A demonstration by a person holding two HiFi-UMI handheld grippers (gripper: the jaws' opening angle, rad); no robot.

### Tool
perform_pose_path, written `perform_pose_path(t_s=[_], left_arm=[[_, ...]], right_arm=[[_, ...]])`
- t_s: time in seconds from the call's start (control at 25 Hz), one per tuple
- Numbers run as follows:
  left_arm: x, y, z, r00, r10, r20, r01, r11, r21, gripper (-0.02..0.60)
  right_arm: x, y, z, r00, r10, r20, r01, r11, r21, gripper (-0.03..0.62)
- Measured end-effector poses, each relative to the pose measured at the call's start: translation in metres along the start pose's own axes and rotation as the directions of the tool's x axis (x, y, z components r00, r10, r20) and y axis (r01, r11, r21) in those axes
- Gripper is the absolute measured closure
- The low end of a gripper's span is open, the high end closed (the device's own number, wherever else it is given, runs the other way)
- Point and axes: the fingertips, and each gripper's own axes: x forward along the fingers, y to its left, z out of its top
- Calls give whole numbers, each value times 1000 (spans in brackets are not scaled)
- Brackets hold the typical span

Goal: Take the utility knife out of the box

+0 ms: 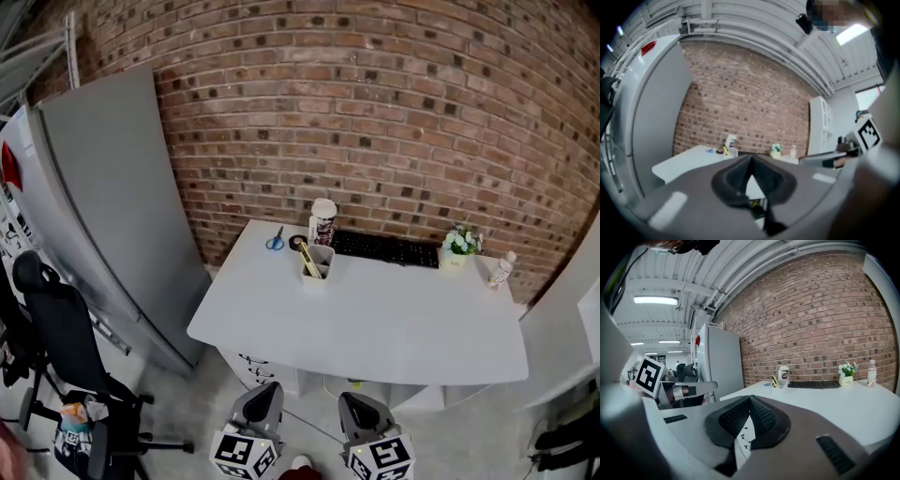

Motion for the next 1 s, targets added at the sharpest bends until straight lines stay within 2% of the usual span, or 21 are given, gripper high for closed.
perform_pose_path(t_s=[0.44,1.0], left_arm=[[22,36,5,1000,-21,6,21,1000,-16,578],[63,44,1,998,-60,-35,60,998,7,578]], right_arm=[[38,-1,12,1000,-29,7,29,999,-16,586],[59,-21,16,998,-59,-6,59,998,-13,586]])
